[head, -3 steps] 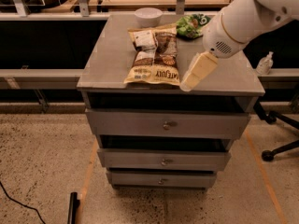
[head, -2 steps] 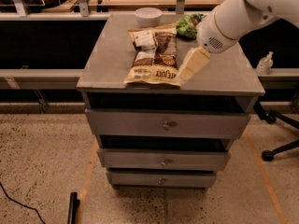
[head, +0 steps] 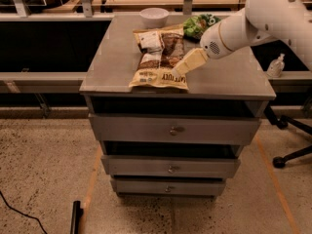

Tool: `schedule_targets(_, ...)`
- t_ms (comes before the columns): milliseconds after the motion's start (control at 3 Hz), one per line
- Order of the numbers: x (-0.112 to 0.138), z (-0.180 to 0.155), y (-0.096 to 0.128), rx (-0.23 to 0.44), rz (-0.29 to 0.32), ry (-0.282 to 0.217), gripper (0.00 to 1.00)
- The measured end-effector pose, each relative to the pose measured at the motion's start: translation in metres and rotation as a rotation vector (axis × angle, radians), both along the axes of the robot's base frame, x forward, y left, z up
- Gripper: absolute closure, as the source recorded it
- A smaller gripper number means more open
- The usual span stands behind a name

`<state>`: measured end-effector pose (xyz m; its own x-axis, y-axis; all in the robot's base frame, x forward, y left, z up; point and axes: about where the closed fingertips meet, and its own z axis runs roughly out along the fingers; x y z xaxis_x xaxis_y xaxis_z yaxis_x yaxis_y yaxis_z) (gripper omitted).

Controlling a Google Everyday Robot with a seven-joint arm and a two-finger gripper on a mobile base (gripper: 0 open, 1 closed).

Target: Pick brown chip bag

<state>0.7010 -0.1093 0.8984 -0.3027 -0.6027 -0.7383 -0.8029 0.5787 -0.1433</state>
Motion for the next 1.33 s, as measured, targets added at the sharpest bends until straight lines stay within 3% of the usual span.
schedule_targets(333, 0.025, -0.020, 0.010, 0.083, -0.047, 0.028, 0.00)
schedule_targets(1000, 0.035, -0.061, 0.017, 0.104, -0.127, 0.134, 0.40)
schedule_targets(1333, 0.035, -0.059, 0.017, 0.104, -0.127, 0.135, 0.64)
